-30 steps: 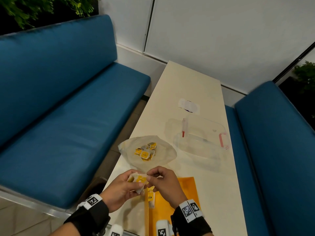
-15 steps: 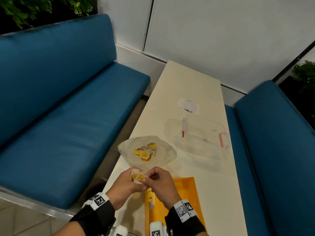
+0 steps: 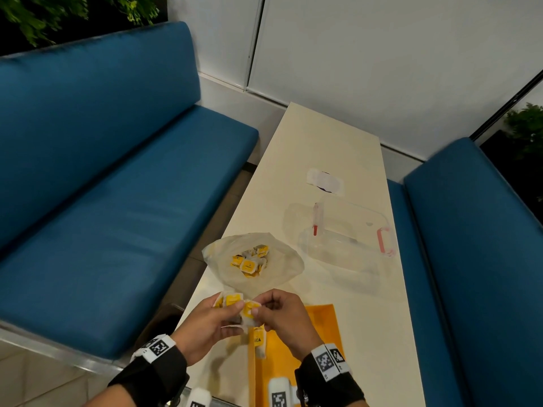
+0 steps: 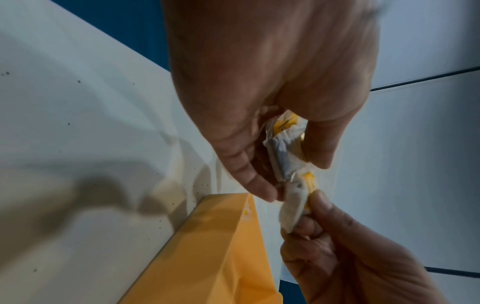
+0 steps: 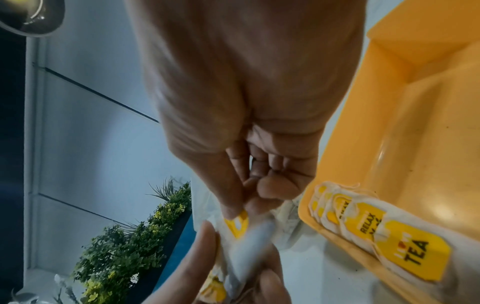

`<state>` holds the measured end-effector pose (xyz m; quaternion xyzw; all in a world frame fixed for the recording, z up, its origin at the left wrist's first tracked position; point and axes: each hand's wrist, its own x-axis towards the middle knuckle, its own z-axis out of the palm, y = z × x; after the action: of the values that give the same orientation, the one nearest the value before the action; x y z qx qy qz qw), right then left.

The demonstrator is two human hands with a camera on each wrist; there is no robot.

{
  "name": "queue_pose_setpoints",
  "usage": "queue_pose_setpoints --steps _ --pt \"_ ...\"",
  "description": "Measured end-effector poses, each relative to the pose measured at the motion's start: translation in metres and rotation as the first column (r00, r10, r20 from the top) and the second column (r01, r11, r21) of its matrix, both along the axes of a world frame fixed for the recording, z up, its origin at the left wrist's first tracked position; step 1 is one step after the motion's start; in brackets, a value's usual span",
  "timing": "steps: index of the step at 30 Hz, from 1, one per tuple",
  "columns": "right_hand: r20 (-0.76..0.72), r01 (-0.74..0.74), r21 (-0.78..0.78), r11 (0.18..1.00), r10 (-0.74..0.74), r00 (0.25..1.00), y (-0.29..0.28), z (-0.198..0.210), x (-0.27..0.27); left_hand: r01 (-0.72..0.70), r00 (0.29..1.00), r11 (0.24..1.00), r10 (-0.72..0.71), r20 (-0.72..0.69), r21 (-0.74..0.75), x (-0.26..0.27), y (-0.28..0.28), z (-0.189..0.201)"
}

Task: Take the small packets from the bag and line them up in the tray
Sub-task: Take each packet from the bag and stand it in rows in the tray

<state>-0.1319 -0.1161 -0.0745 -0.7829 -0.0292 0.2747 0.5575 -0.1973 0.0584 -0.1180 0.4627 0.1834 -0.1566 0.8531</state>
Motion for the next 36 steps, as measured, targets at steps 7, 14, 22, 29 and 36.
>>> queue_pose_setpoints --steps 7,14,22,29,36 --pt "-0.032 -0.157 -0.158 0.975 0.153 0.988 -0.008 0.005 0.003 -0.066 0.997 0.985 0.057 0.059 0.159 0.001 0.005 0.003" --pt "0.149 -0.213 -0.406 0.889 0.294 0.944 -0.018 0.005 0.009 -0.119 0.993 0.977 0.119 0.009 0.177 0.004 0.007 0.006" --pt "0.01 -0.109 -0.207 0.972 0.113 0.994 -0.036 -0.003 0.007 0.038 0.993 0.954 -0.004 -0.114 0.297 0.001 0.004 -0.005" --pt "-0.157 -0.181 -0.324 0.929 0.136 0.978 -0.046 -0.031 -0.004 0.172 0.974 0.911 -0.1 -0.205 0.374 0.003 -0.009 -0.014" --pt "-0.251 -0.269 -0.374 0.887 0.182 0.951 -0.04 -0.05 -0.013 0.275 0.961 0.826 -0.223 -0.164 0.492 0.005 -0.023 -0.016"
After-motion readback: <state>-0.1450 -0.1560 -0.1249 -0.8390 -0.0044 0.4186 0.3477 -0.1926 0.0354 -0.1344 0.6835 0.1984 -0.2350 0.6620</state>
